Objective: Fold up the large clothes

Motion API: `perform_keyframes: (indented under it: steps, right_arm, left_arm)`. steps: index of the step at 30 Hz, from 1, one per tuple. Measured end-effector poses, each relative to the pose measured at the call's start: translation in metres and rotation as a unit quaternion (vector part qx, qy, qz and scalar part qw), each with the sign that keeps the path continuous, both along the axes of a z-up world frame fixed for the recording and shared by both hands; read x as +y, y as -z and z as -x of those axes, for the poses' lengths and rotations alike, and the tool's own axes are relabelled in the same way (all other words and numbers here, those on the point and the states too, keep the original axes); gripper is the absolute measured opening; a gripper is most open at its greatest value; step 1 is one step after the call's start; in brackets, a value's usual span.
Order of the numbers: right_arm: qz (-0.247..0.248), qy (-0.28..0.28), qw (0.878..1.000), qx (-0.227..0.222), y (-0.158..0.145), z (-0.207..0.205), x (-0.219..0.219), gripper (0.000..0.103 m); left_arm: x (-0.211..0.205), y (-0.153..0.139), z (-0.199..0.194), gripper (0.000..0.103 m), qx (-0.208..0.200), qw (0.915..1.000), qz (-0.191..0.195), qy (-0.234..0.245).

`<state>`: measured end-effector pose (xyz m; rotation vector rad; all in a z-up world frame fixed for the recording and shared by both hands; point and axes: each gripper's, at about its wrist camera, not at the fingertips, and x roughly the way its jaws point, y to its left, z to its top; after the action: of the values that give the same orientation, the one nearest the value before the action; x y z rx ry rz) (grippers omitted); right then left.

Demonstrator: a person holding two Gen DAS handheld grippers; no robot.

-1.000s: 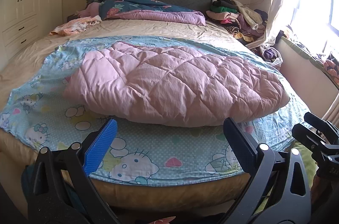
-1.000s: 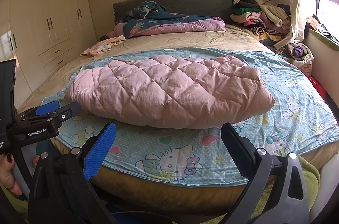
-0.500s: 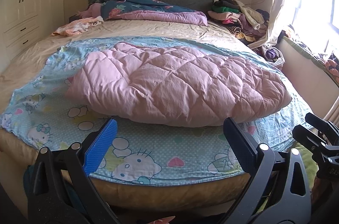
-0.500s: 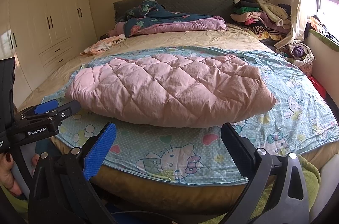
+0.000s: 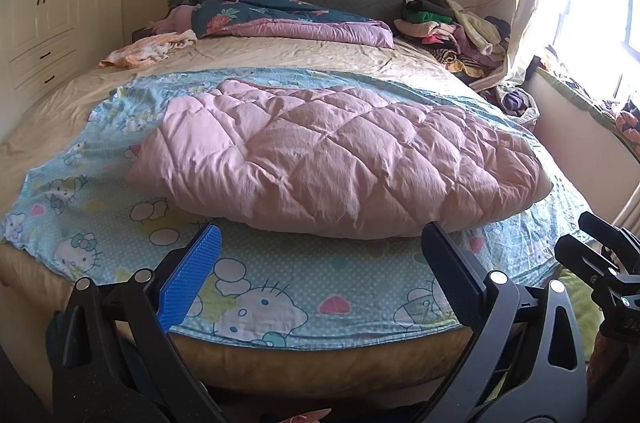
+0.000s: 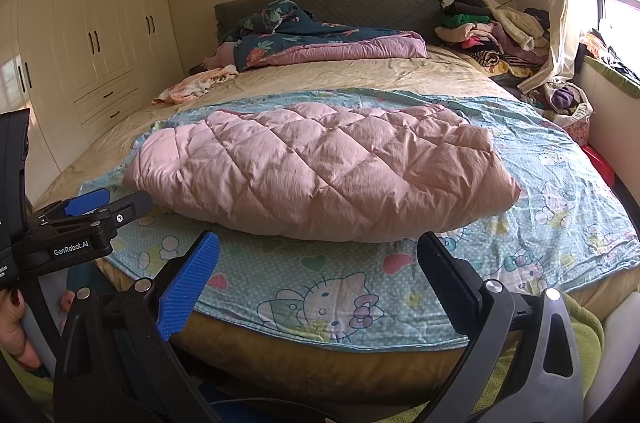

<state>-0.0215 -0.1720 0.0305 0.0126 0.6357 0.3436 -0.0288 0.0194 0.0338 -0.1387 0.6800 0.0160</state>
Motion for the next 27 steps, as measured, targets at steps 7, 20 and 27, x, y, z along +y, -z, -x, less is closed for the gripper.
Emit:
perform_keyframes:
  steps: [7, 20, 27]
  right_arm:
    - [0.0, 0.0, 1.0, 0.001, 0.0002, 0.0001, 0.0003, 0.099]
    - [0.0, 0.0, 1.0, 0.0, 0.0001, 0.0002, 0.0006, 0.099]
    - [0.0, 0.0, 1.0, 0.0, 0.0001, 0.0001, 0.0008, 0.099]
  left_arm:
    - [-0.0009, 0.0001, -0.0004, 0.094, 0.0, 1.0, 0.0, 0.0]
    - [-0.0002, -0.0001, -0.0005, 0.094, 0.0, 1.0, 0.0, 0.0]
    - [0.0, -0.0001, -0.0001, 0.094, 0.0, 1.0, -0.001, 0.0]
